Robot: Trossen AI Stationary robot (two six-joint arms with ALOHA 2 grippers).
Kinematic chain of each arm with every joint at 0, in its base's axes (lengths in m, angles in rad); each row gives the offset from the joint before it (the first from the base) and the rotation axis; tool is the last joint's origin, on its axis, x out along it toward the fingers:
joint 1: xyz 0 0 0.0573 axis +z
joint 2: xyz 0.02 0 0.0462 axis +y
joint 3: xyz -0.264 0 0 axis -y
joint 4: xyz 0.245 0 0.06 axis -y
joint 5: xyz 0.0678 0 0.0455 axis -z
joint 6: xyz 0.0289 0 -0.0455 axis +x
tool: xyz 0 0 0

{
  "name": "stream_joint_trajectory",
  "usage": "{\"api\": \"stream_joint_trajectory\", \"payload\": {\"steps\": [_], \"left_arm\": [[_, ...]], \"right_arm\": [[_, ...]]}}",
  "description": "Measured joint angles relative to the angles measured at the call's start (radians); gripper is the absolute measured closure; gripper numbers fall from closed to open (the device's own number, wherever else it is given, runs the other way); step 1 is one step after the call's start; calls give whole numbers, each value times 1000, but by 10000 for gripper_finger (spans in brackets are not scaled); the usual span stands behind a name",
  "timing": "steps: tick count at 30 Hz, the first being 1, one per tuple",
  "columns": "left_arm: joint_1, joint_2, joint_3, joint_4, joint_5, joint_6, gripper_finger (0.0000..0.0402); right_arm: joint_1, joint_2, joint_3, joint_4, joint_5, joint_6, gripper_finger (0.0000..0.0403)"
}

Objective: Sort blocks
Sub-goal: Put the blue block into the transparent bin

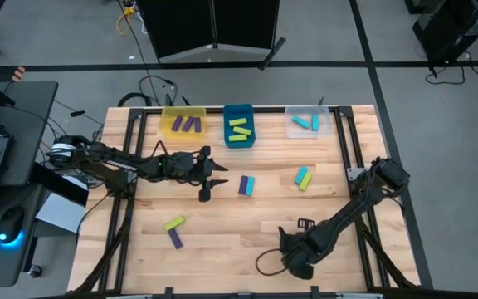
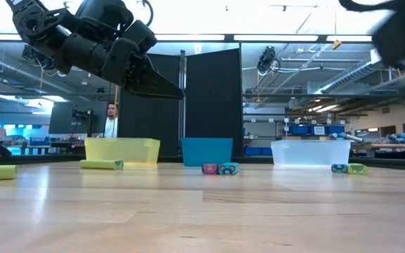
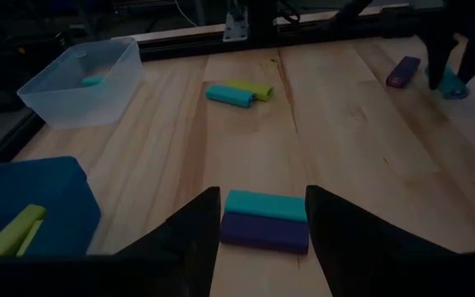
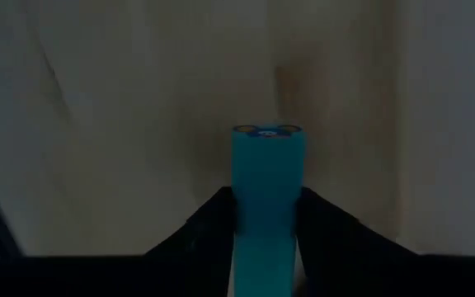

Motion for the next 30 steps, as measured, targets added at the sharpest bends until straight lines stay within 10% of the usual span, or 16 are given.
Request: {"api": "stream_joint_trajectory", "payload": {"steps": [14,30], "left_arm": [[0,0,0,8,-7,-22,216],[0,0,0,8,-45,-18,216]], "right_arm": [[-262,-179,165,-173,123,-199,286],[-1098,-313,180,-295,112,-413,286]]}}
